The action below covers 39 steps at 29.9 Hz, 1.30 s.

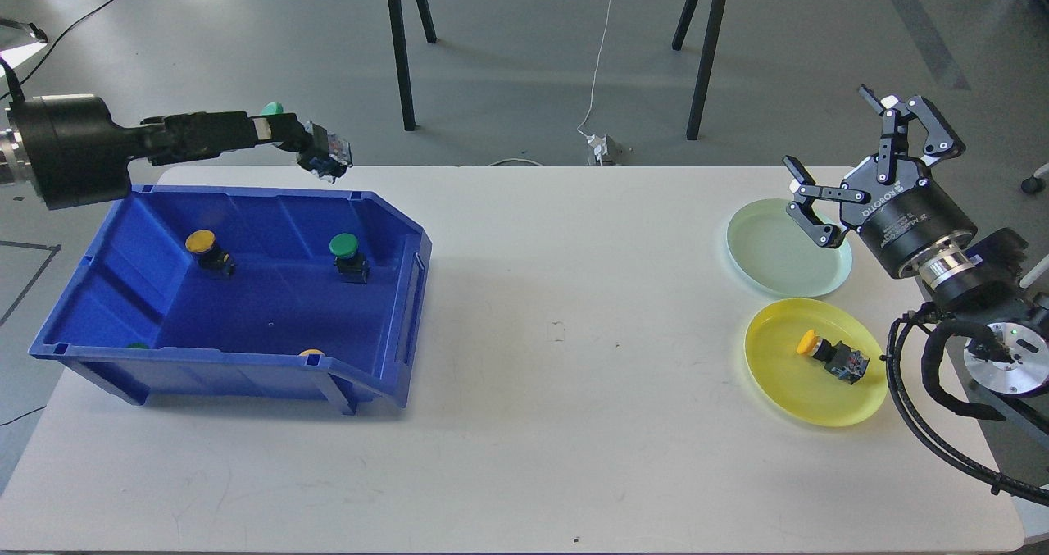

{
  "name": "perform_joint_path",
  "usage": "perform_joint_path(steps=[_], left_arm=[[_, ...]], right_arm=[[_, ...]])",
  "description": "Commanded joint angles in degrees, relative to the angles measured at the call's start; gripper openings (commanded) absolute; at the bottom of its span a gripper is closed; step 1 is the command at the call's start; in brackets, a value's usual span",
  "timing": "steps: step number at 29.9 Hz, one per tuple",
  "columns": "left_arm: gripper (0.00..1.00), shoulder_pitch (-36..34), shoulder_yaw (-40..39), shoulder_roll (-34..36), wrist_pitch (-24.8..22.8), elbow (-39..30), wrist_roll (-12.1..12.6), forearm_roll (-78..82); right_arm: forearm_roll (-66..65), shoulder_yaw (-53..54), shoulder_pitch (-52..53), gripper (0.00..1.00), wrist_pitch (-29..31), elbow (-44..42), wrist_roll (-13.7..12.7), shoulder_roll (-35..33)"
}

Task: Pass button and place on color plate
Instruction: 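Lift the green button and extend the left arm toward the right gripper, then close the right gripper on the green button held by the left gripper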

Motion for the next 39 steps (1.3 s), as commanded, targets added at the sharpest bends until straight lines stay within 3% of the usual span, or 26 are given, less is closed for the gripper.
perform_joint_path(steps=[1, 6, 13, 22, 39], left_arm=[[0.30, 0.3, -0.5, -10.1, 0.0, 3.6, 0.0, -6.6], [0.30, 1.7, -0.2, -21.5, 0.0, 12.6, 0.0, -7.0], [0.30, 7.4, 0.1, -28.8, 0.0, 17.7, 0.0, -5.6], [0.30, 8.6, -0.3, -29.3, 0.0, 18.4, 0.0, -5.0], [0.31, 8.3, -0.4, -29.3, 0.0, 19.9, 0.0, -5.4]], right_arm=[[-0.1, 0.0, -0.2, 0.98, 0.1, 0.6, 0.4, -1.1], [-2.5, -1.1, -0.3, 0.98, 0.6, 2.0, 0.4, -1.2], [-9.3, -2.4, -0.7, 0.99, 0.8, 2.1, 0.4, 4.9], [-9.5, -13.3, 6.0, 0.99, 0.8, 1.3, 0.3, 13.4], [-9.9, -15.0, 8.4, 0.99, 0.8, -5.9, 0.3, 28.3]])
